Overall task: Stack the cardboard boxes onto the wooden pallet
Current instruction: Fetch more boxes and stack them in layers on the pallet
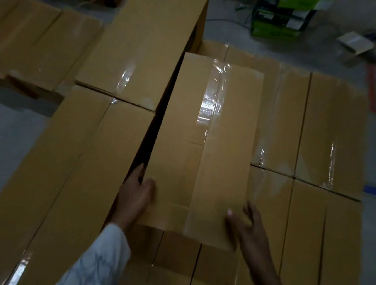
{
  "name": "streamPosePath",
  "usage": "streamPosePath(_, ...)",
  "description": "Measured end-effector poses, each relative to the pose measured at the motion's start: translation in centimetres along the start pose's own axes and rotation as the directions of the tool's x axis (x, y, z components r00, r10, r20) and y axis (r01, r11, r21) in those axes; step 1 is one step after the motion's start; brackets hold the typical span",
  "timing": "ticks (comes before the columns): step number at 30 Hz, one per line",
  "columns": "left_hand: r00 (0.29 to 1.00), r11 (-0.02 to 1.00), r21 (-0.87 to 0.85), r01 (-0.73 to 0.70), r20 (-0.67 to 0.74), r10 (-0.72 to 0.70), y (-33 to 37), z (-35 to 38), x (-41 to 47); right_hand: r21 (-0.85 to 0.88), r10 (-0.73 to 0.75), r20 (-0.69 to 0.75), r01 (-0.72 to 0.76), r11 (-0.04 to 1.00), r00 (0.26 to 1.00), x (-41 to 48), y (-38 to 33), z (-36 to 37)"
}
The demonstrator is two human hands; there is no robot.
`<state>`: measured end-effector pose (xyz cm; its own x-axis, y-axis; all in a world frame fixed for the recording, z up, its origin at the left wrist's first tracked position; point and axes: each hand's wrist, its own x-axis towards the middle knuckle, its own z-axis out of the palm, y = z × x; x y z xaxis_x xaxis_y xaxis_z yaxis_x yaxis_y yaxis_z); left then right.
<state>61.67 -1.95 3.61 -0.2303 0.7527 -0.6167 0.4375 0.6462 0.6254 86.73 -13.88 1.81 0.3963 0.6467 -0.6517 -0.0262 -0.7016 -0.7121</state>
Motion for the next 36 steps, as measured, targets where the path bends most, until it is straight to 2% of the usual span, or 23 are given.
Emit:
streamPosePath(3, 0.981, 0.983, 0.022, 0.183, 0.067, -0.184, -4.4, -0.1, -3.0, 0.060, 0.170, -0.038, -0.168, 0.984, 0.985, -3.7, 3.7, 2.0)
streamPosePath(6, 0.976, 0.972, -0.091, 0.215, 0.036, -0.213, -5.4, 0.1, -4.2, 0.186, 0.237, -0.101, -0.216, 0.959, 0.966, -4.5, 4.3, 4.0)
streamPosePath(12, 0.993, 0.961, -0.257, 0.104, -0.026, -0.115, -3.5, -0.1, -3.0, 0.192, 0.048, -0.224, -0.004, 0.981, 0.973, -2.8, 2.0, 5.5)
streamPosePath(17, 0.996, 0.818, -0.571, 0.068, -0.004, -0.085, -0.5, 0.8, -0.6, 0.155, -0.093, -0.268, 0.139, 0.978, 0.959, 0.3, -2.1, 5.9)
streamPosePath(20, 1.000, 0.799, -0.601, 0.002, -0.005, -0.007, 2.3, 1.7, 1.2, 0.154, -0.152, -0.309, 0.207, 0.966, 0.939, 2.8, -5.0, 6.0)
streamPosePath(27, 0.974, 0.889, -0.409, -0.208, -0.005, 0.226, 7.6, 2.1, 7.9, 0.085, -0.270, -0.347, 0.316, 0.945, 0.898, 9.3, -9.5, 6.9)
streamPosePath(30, 0.938, 0.934, -0.084, -0.347, -0.052, 0.344, 8.3, 1.4, 10.5, 0.088, -0.271, -0.389, 0.328, 0.940, 0.880, 11.4, -10.4, 7.1)
streamPosePath(33, 0.889, 0.866, 0.283, -0.413, -0.083, 0.451, 9.3, 0.4, 12.6, 0.094, -0.292, -0.414, 0.360, 0.928, 0.862, 13.0, -11.0, 7.2)
streamPosePath(36, 0.850, 0.784, 0.448, -0.429, -0.094, 0.519, 10.4, -0.5, 14.0, 0.084, -0.305, -0.427, 0.373, 0.924, 0.852, 14.5, -11.4, 7.6)
